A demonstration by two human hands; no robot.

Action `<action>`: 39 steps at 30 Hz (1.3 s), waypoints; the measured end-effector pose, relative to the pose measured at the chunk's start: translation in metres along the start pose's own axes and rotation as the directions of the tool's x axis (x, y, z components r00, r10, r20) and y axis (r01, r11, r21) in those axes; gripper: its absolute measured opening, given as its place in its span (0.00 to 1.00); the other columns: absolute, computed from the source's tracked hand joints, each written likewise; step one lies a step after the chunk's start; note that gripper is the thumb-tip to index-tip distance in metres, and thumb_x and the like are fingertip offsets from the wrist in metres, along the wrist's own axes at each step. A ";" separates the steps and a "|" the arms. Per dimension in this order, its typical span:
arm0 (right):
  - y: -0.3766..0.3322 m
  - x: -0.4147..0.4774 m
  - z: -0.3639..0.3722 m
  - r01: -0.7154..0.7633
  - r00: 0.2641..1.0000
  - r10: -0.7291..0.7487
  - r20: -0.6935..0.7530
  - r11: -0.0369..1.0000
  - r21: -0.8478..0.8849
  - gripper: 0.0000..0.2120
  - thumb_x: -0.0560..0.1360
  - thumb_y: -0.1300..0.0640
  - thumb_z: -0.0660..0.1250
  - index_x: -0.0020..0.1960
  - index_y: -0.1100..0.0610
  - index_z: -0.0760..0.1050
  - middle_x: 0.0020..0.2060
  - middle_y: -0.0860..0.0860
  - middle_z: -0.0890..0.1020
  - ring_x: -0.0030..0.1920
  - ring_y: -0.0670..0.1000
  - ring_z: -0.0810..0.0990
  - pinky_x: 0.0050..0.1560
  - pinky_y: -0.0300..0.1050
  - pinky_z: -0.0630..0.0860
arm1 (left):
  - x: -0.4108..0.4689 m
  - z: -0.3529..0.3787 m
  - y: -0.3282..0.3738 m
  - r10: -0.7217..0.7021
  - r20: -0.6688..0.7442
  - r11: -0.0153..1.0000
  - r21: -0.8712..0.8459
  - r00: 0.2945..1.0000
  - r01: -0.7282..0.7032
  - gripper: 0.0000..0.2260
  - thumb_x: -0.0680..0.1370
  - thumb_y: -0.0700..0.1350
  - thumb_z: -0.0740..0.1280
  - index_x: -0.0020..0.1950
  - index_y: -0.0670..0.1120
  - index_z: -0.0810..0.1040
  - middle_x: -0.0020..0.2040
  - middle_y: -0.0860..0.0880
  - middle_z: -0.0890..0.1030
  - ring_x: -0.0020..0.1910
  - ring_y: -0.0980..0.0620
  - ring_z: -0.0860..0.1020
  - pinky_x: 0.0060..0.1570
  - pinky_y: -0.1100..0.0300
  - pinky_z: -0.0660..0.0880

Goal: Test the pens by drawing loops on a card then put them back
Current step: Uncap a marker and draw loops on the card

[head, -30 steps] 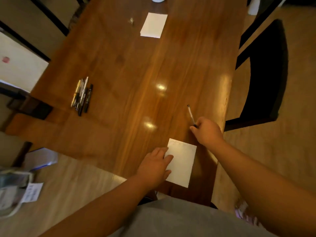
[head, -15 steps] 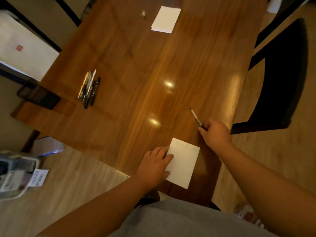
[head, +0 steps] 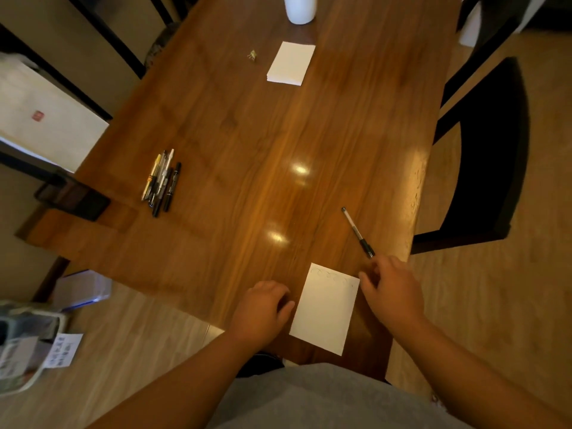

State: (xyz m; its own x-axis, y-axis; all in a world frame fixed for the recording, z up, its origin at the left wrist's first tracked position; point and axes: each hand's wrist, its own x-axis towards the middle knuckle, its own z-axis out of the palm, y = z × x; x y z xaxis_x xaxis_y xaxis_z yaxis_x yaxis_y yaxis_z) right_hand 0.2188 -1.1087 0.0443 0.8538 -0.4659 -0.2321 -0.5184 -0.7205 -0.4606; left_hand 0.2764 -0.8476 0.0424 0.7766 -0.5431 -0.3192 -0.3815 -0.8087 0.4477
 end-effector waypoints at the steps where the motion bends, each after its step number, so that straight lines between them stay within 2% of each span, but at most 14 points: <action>1: -0.004 -0.010 0.002 0.006 1.000 -0.006 0.013 1.000 0.015 0.08 0.75 0.45 0.68 0.51 0.48 0.76 0.45 0.44 0.77 0.42 0.45 0.75 0.43 0.40 0.78 | -0.002 -0.005 -0.006 -0.045 0.014 0.998 -0.049 0.999 0.046 0.09 0.79 0.56 0.63 0.55 0.54 0.78 0.52 0.57 0.78 0.49 0.61 0.74 0.51 0.66 0.73; 3: -0.015 -0.025 0.007 0.010 0.997 -0.014 0.082 0.999 0.046 0.07 0.76 0.45 0.67 0.51 0.47 0.77 0.44 0.42 0.76 0.40 0.43 0.75 0.42 0.34 0.75 | -0.005 -0.016 -0.022 -0.079 0.050 0.992 -0.096 0.996 0.083 0.08 0.80 0.55 0.63 0.51 0.54 0.78 0.47 0.57 0.78 0.43 0.61 0.75 0.46 0.63 0.76; 5: -0.029 -0.036 0.013 0.013 0.985 -0.023 0.171 0.998 0.058 0.06 0.77 0.45 0.66 0.51 0.45 0.76 0.45 0.39 0.75 0.40 0.41 0.74 0.39 0.26 0.68 | -0.005 -0.029 -0.044 -0.079 0.055 0.993 -0.083 0.995 0.083 0.08 0.79 0.55 0.63 0.51 0.54 0.79 0.46 0.57 0.79 0.42 0.61 0.76 0.44 0.60 0.76; 10: -0.084 -0.042 0.037 0.102 0.944 -0.116 0.309 0.993 0.064 0.04 0.78 0.43 0.63 0.47 0.42 0.74 0.43 0.38 0.76 0.42 0.40 0.75 0.42 0.28 0.69 | 0.009 -0.068 -0.107 -0.028 0.021 1.000 0.015 0.999 0.028 0.09 0.79 0.56 0.63 0.51 0.54 0.78 0.47 0.57 0.77 0.46 0.60 0.73 0.46 0.63 0.73; 16: -0.177 -0.026 0.088 0.044 0.941 -0.075 0.331 0.994 0.100 0.05 0.78 0.44 0.63 0.45 0.43 0.75 0.43 0.40 0.77 0.42 0.41 0.76 0.45 0.32 0.73 | 0.033 -0.123 -0.201 0.135 0.029 0.982 0.127 0.990 -0.138 0.10 0.79 0.55 0.62 0.54 0.53 0.78 0.53 0.56 0.76 0.53 0.58 0.72 0.52 0.61 0.72; 20: -0.244 -0.009 0.123 -0.026 0.953 0.003 0.302 0.997 0.071 0.07 0.77 0.45 0.65 0.43 0.46 0.77 0.37 0.43 0.79 0.37 0.41 0.76 0.36 0.34 0.71 | 0.039 -0.157 -0.259 0.213 0.075 0.969 0.114 0.974 -0.220 0.11 0.79 0.54 0.62 0.56 0.52 0.78 0.57 0.55 0.76 0.55 0.56 0.72 0.55 0.62 0.70; 23: -0.292 0.004 0.144 -0.039 0.949 0.022 0.313 0.998 0.049 0.08 0.76 0.45 0.66 0.42 0.47 0.76 0.36 0.44 0.78 0.36 0.40 0.75 0.33 0.34 0.67 | 0.036 -0.178 -0.300 0.188 0.061 0.977 0.092 0.980 -0.194 0.12 0.79 0.54 0.62 0.58 0.51 0.78 0.58 0.54 0.76 0.58 0.55 0.72 0.56 0.61 0.71; 26: -0.337 0.028 0.159 -0.065 0.947 0.039 0.319 0.995 0.071 0.05 0.76 0.45 0.66 0.44 0.45 0.75 0.38 0.43 0.78 0.37 0.40 0.76 0.32 0.34 0.68 | 0.039 -0.196 -0.335 0.178 0.039 0.975 0.129 0.983 -0.181 0.16 0.79 0.56 0.63 0.63 0.52 0.76 0.64 0.53 0.74 0.64 0.54 0.70 0.61 0.59 0.68; 29: -0.376 0.058 0.166 -0.098 0.945 0.063 0.322 0.991 0.094 0.04 0.77 0.47 0.66 0.47 0.46 0.73 0.38 0.43 0.78 0.37 0.42 0.77 0.33 0.36 0.70 | 0.046 -0.206 -0.358 0.171 0.072 0.963 0.198 0.983 -0.182 0.23 0.77 0.60 0.64 0.70 0.53 0.70 0.73 0.51 0.66 0.73 0.50 0.62 0.69 0.52 0.64; 32: -0.406 0.084 0.171 -0.109 0.950 0.075 0.303 0.989 0.099 0.04 0.78 0.48 0.66 0.47 0.47 0.72 0.37 0.44 0.78 0.36 0.43 0.78 0.32 0.37 0.70 | 0.047 -0.206 -0.368 0.168 0.103 0.955 0.228 0.980 -0.188 0.28 0.76 0.62 0.64 0.74 0.53 0.65 0.76 0.50 0.61 0.76 0.48 0.57 0.72 0.49 0.59; 36: -0.432 0.116 0.177 -0.147 0.954 0.116 0.275 0.985 0.094 0.05 0.78 0.50 0.65 0.49 0.50 0.74 0.38 0.47 0.79 0.37 0.46 0.79 0.31 0.38 0.73 | 0.050 -0.205 -0.375 0.192 0.104 0.947 0.242 0.976 -0.212 0.29 0.75 0.63 0.63 0.73 0.54 0.65 0.76 0.51 0.61 0.75 0.48 0.58 0.71 0.48 0.59; 39: -0.445 0.139 0.178 -0.166 0.960 0.144 0.240 0.984 0.072 0.07 0.79 0.50 0.64 0.47 0.53 0.74 0.37 0.49 0.79 0.36 0.48 0.79 0.31 0.42 0.73 | 0.055 -0.206 -0.379 0.232 0.078 0.938 0.248 0.970 -0.244 0.28 0.73 0.63 0.67 0.69 0.54 0.71 0.72 0.50 0.67 0.72 0.47 0.65 0.66 0.48 0.65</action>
State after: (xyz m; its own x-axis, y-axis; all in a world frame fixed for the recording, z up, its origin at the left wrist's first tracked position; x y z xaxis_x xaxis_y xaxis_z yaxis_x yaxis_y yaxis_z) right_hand 0.5764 -0.7614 0.0641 0.7563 -0.4276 -0.4951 -0.6479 -0.5943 -0.4765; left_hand 0.5668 -0.5245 0.0279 0.6256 -0.7315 -0.2710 -0.6715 -0.6818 0.2903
